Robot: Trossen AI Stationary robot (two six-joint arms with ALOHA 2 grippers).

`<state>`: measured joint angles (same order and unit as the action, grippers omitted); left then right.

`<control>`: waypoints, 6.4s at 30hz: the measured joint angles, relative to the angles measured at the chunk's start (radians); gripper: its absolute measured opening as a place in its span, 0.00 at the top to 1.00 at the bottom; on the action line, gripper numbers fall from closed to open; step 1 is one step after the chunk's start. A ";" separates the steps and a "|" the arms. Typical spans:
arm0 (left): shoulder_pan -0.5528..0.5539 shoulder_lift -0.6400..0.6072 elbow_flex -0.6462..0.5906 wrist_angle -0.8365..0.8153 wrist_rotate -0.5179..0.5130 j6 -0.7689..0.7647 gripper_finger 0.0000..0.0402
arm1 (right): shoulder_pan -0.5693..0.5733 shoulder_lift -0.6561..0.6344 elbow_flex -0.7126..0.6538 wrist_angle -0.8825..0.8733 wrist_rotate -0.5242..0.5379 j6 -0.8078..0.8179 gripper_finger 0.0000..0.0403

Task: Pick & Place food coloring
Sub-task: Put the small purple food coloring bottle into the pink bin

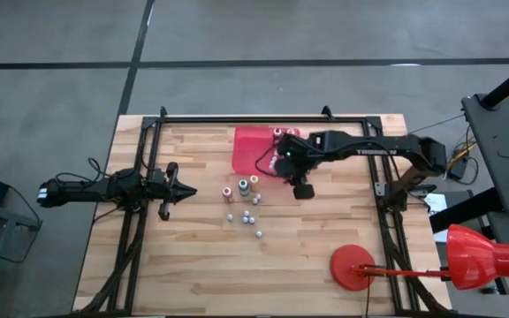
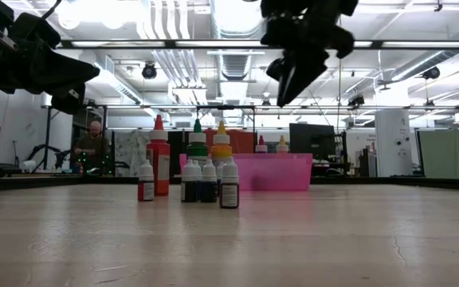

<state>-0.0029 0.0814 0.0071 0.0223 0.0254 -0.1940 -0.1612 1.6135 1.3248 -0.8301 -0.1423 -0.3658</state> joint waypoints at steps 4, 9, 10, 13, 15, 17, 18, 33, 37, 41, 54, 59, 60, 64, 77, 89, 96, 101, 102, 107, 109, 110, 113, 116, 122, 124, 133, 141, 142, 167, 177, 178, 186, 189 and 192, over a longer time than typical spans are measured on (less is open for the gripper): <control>0.000 0.000 0.000 0.000 0.000 0.000 1.00 | 0.042 -0.041 -0.050 0.008 0.000 -0.055 0.75; 0.000 0.000 0.000 0.000 0.000 0.000 1.00 | 0.101 -0.052 -0.078 0.033 0.000 -0.076 0.75; 0.000 0.000 0.000 0.000 0.000 0.000 1.00 | 0.112 -0.052 -0.078 0.039 0.000 -0.063 0.75; 0.000 0.000 0.000 0.000 0.000 0.000 1.00 | 0.147 -0.047 -0.078 0.070 0.001 0.011 0.75; 0.000 0.000 0.000 0.000 0.000 0.000 1.00 | 0.173 -0.042 -0.078 0.086 0.003 0.071 0.76; 0.000 0.000 0.000 0.000 0.000 0.000 1.00 | 0.203 -0.041 -0.077 0.117 0.003 0.118 0.77; 0.000 0.000 0.000 0.000 0.000 0.000 1.00 | 0.218 -0.041 -0.077 0.125 0.003 0.133 0.77; 0.000 0.000 0.000 0.000 0.000 0.000 1.00 | 0.371 -0.039 -0.075 0.207 0.033 0.283 0.77; 0.000 0.000 0.000 0.000 0.000 0.000 1.00 | 0.386 -0.006 -0.064 0.218 0.057 0.327 0.74; 0.000 0.001 0.000 0.000 0.000 0.000 1.00 | 0.391 0.044 -0.012 0.218 0.059 0.333 0.72; 0.000 0.007 0.000 0.001 0.000 0.000 1.00 | 0.390 0.199 0.188 0.151 0.056 0.330 0.62; 0.000 0.007 0.000 0.000 0.000 0.000 1.00 | 0.390 0.247 0.236 0.124 0.056 0.333 0.58; 0.000 0.007 0.000 0.000 0.000 0.000 1.00 | 0.390 0.254 0.243 0.120 0.056 0.333 0.58; 0.000 0.007 0.000 0.000 0.000 0.000 1.00 | 0.390 0.283 0.257 0.104 0.056 0.333 0.55; 0.000 0.008 0.000 0.000 0.000 0.000 1.00 | 0.387 0.420 0.340 0.040 0.019 0.308 0.52; 0.000 0.008 0.000 0.000 0.000 0.000 1.00 | 0.365 0.550 0.463 -0.077 0.011 0.276 0.51; 0.000 0.008 0.000 0.000 0.000 0.000 1.00 | 0.364 0.557 0.442 -0.078 0.011 0.265 0.51; 0.000 0.008 0.000 0.000 0.000 0.000 1.00 | 0.363 0.557 0.428 -0.079 0.020 0.258 0.51; 0.000 0.008 0.000 0.000 0.000 0.000 1.00 | 0.363 0.557 0.427 -0.077 0.032 0.257 0.51; 0.000 0.008 0.000 0.000 0.000 0.000 1.00 | 0.357 0.559 0.426 -0.066 0.049 0.238 0.52; 0.000 0.008 0.000 0.000 0.000 0.000 1.00 | 0.355 0.564 0.426 -0.061 0.049 0.235 0.52; 0.000 0.008 0.000 0.000 0.000 0.000 1.00 | 0.354 0.571 0.426 -0.059 0.049 0.235 0.52; 0.000 0.008 0.000 0.000 0.000 0.000 1.00 | 0.354 0.577 0.424 -0.050 0.049 0.234 0.52; 0.000 0.008 0.000 0.000 0.000 0.000 1.00 | 0.355 0.576 0.423 -0.029 0.048 0.231 0.52; 0.000 0.008 0.000 0.000 0.000 0.000 1.00 | 0.349 0.576 0.421 -0.018 0.047 0.231 0.52; 0.000 0.008 0.000 0.000 0.000 0.000 1.00 | 0.350 0.576 0.419 -0.016 0.047 0.231 0.52; 0.000 0.008 0.000 0.000 0.000 0.000 1.00 | 0.351 0.576 0.383 0.030 0.030 0.243 0.52; 0.000 0.008 0.000 0.000 0.000 0.000 1.00 | 0.351 0.576 0.370 0.049 0.029 0.243 0.52; 0.000 0.008 0.000 0.000 0.000 0.000 1.00 | 0.351 0.576 0.369 0.052 0.029 0.243 0.52; 0.000 0.008 0.000 0.000 0.000 0.000 1.00 | 0.348 0.575 0.367 0.054 0.029 0.243 0.82; 0.000 0.008 0.000 0.000 0.000 0.000 1.00 | 0.341 0.546 0.375 0.031 0.029 0.239 0.86; 0.000 0.008 0.000 0.000 0.000 0.000 1.00 | 0.340 0.535 0.379 0.021 0.029 0.238 0.86; 0.000 0.007 0.000 0.000 0.000 0.000 1.00 | 0.313 0.413 0.399 -0.098 0.029 0.236 0.85; 0.000 0.007 0.000 0.000 0.000 0.000 1.00 | 0.290 0.362 0.400 -0.151 0.029 0.235 0.85; 0.000 0.007 0.000 0.000 0.000 0.000 1.00 | 0.256 0.321 0.400 -0.202 0.029 0.235 0.85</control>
<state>-0.0029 0.0887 0.0074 0.0223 0.0255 -0.1940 0.0952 1.9340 1.7244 -1.0323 -0.1129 -0.1307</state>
